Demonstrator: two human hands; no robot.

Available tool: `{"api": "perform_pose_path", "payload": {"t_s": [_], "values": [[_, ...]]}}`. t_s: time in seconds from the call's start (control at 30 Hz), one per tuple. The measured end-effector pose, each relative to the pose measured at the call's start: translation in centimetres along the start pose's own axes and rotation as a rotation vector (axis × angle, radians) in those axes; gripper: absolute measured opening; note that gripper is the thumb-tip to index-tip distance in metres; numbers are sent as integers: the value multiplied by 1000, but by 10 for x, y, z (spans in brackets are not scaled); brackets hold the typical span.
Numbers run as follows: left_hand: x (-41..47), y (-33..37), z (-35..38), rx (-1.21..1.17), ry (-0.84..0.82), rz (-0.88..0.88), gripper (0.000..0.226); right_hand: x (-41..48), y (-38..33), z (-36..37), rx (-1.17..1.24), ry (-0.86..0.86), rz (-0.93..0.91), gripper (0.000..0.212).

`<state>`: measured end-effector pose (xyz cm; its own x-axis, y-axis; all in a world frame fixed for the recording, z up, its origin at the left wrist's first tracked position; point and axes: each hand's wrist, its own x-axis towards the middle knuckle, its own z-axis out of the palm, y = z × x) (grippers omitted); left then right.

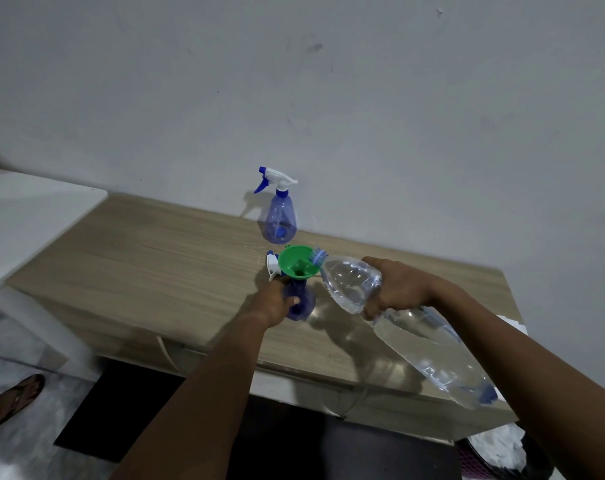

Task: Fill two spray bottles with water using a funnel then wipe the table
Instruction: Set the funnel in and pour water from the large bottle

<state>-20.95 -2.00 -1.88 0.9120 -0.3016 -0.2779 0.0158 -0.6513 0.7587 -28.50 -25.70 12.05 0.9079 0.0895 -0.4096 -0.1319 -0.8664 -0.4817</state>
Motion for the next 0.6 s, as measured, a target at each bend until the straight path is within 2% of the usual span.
{"api": "perform_pose_path", "payload": {"t_s": [0.6], "values": [[3,-2,3,-26,19,28,49,-5,-6,-5,-65,-54,27,56]]}}
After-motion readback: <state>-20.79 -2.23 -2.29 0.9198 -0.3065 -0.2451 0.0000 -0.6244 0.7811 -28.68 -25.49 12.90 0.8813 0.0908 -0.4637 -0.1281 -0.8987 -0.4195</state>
